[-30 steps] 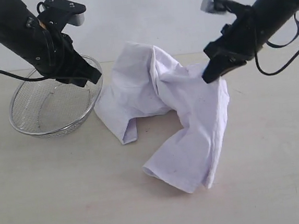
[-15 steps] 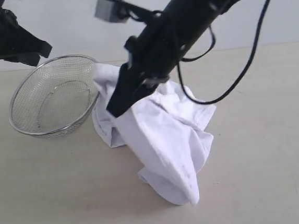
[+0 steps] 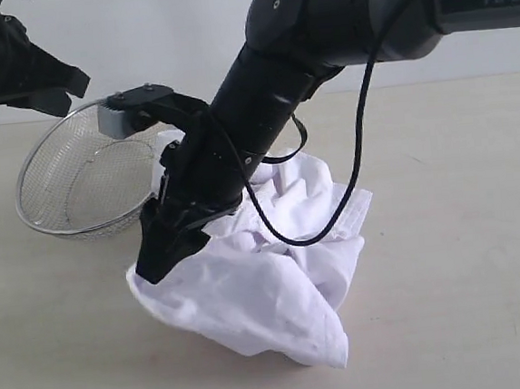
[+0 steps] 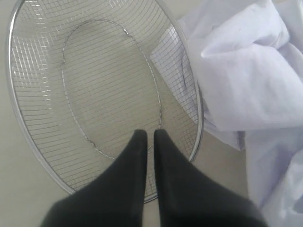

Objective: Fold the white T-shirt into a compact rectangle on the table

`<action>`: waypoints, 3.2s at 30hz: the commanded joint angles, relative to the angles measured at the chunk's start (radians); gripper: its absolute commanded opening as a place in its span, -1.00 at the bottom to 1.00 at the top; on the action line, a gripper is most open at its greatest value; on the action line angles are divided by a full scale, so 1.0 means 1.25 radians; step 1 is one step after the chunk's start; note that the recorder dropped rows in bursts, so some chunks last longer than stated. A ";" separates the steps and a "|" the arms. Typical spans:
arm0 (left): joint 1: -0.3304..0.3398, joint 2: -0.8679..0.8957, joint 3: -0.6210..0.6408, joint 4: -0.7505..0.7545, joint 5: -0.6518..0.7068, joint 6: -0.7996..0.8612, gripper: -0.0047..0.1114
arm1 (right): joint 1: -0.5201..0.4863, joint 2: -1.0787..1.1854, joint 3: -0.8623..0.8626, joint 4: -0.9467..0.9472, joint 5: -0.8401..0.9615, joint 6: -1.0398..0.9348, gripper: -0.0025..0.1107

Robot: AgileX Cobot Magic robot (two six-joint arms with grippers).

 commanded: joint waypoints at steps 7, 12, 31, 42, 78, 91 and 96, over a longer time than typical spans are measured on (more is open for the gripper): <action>-0.001 0.031 -0.003 -0.116 0.031 0.086 -0.84 | -0.001 -0.167 0.001 -0.436 -0.005 0.304 -0.02; -0.040 0.076 -0.003 -0.189 0.041 0.126 -0.84 | -0.059 -0.164 0.001 -0.643 -0.012 0.482 0.00; -0.180 0.139 0.012 -0.182 0.044 0.115 -0.84 | -0.204 0.109 -0.079 -0.516 -0.307 0.378 -0.33; -0.180 0.139 0.012 -0.176 0.046 0.109 -0.84 | -0.209 0.186 -0.144 -0.508 -0.288 0.367 -0.38; -0.179 0.139 0.012 -0.140 0.031 0.088 -0.84 | -0.224 0.201 -0.144 -0.457 -0.287 0.337 -0.96; -0.179 0.139 0.012 -0.140 0.004 0.088 -0.84 | -0.322 0.157 -0.144 -0.499 -0.110 0.301 -0.96; -0.179 0.139 0.012 -0.140 0.003 0.088 -0.84 | -0.322 0.156 -0.149 -0.147 0.022 0.087 -0.94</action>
